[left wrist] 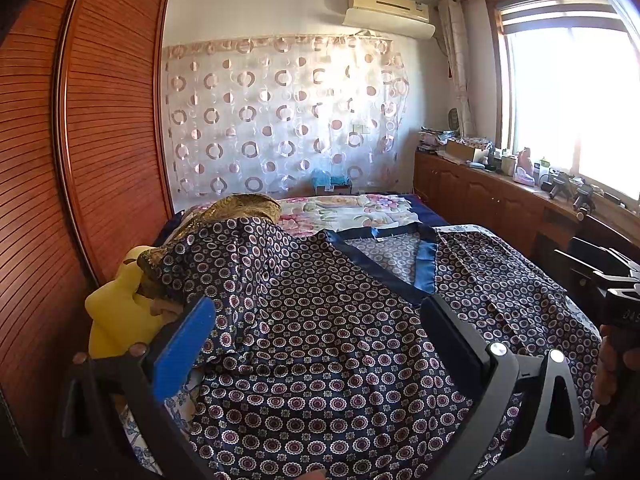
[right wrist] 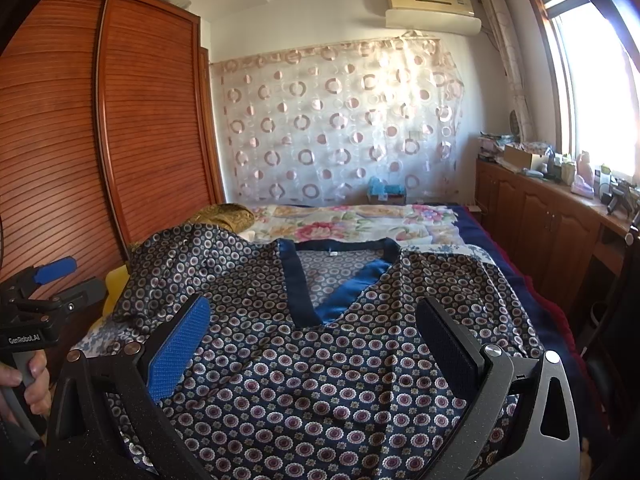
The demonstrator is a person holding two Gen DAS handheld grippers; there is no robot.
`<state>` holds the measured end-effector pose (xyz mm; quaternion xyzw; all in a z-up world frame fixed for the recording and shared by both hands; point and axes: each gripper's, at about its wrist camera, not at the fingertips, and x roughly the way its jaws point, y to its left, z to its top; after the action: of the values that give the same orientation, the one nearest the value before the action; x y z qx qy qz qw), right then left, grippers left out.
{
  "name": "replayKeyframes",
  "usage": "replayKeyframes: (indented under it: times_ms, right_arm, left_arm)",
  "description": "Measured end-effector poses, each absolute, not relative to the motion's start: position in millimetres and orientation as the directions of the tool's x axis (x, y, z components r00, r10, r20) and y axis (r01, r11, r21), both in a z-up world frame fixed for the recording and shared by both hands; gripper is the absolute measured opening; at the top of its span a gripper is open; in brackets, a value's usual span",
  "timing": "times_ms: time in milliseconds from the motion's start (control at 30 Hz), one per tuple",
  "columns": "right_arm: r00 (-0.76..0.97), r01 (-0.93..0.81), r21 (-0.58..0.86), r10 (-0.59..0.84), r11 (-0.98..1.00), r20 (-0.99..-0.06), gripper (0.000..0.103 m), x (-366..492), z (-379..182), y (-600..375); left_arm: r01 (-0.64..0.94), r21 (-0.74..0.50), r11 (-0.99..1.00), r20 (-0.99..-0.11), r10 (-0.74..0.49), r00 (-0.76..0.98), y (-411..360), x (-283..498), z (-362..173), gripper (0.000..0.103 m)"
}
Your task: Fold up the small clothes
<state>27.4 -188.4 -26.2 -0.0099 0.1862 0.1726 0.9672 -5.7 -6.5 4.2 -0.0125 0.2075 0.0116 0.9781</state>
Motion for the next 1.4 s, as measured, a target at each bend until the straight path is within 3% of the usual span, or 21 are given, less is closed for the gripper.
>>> replayKeyframes:
  times_ms: [1400]
  right_arm:
    - [0.87, -0.339, 0.044, 0.331, 0.94, -0.364, 0.103, 25.8, -29.5, -188.6]
  left_arm:
    - [-0.027, -0.011, 1.0, -0.396, 0.02, 0.918, -10.6, -7.2, 8.4, 0.103]
